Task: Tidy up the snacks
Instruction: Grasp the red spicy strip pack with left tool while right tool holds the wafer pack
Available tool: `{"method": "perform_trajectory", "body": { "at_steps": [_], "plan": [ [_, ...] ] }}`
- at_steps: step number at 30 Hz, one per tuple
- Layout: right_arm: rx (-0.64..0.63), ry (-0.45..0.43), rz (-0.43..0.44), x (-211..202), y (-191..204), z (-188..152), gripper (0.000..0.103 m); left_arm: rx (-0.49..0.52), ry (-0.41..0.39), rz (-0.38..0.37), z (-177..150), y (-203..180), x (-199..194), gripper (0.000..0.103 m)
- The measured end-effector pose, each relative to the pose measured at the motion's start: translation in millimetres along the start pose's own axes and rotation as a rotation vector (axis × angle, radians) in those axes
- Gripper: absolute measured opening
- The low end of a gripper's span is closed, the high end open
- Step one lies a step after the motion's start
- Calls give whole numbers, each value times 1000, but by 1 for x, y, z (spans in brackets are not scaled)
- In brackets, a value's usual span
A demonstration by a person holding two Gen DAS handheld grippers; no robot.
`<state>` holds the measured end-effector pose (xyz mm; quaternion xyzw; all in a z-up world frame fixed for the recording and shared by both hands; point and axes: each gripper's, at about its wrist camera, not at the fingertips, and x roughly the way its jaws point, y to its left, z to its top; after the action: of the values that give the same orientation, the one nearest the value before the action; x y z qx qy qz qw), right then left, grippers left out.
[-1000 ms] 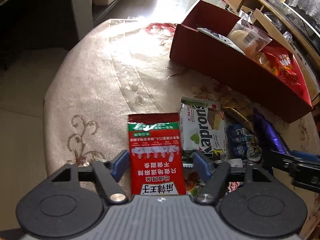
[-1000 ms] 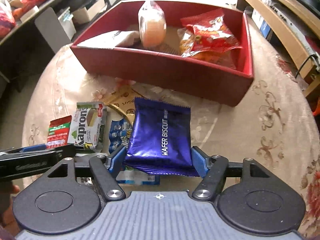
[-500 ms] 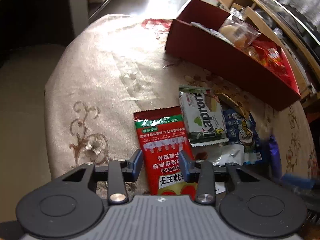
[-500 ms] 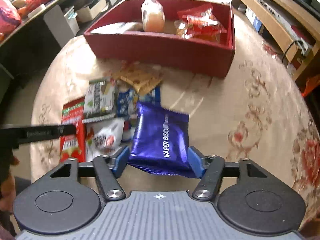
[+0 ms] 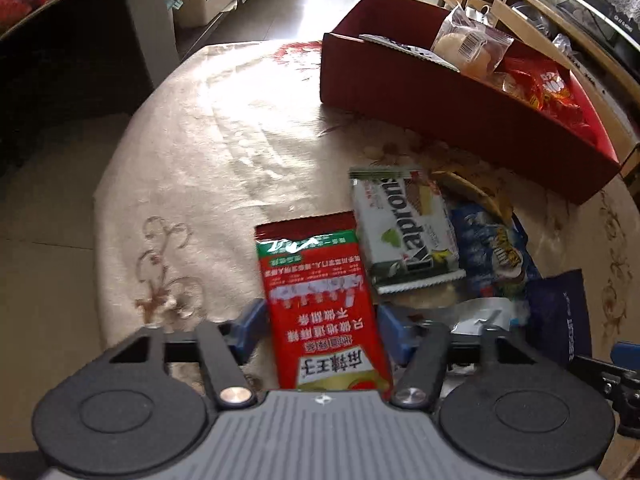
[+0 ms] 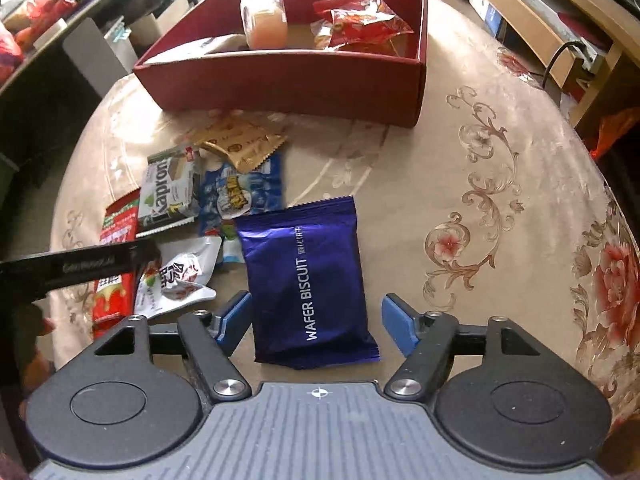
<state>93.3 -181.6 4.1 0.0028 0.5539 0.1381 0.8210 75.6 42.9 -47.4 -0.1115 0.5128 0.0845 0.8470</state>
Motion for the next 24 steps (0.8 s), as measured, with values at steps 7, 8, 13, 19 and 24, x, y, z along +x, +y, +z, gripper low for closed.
{"method": "perform_trajectory", "body": {
  "at_steps": [7,8,13,19,24],
  "plan": [
    [-24,20,6,5,7,1,81,-59,7,-52,-3,21,-9,42],
    [-24,23,4,6,8,1,81,-61,11,-58,-2,22,-10,42],
    [-21,34,-10,12,8,2,83,-91,27,-79,2,15,-1,71],
    [-12,28,-7,12,6,5,84,106,-10,18,-14,-16,2,83],
    [-27,29,-13,12,7,5,84,94,-6,15,-13,-1,-6,54]
  ]
}}
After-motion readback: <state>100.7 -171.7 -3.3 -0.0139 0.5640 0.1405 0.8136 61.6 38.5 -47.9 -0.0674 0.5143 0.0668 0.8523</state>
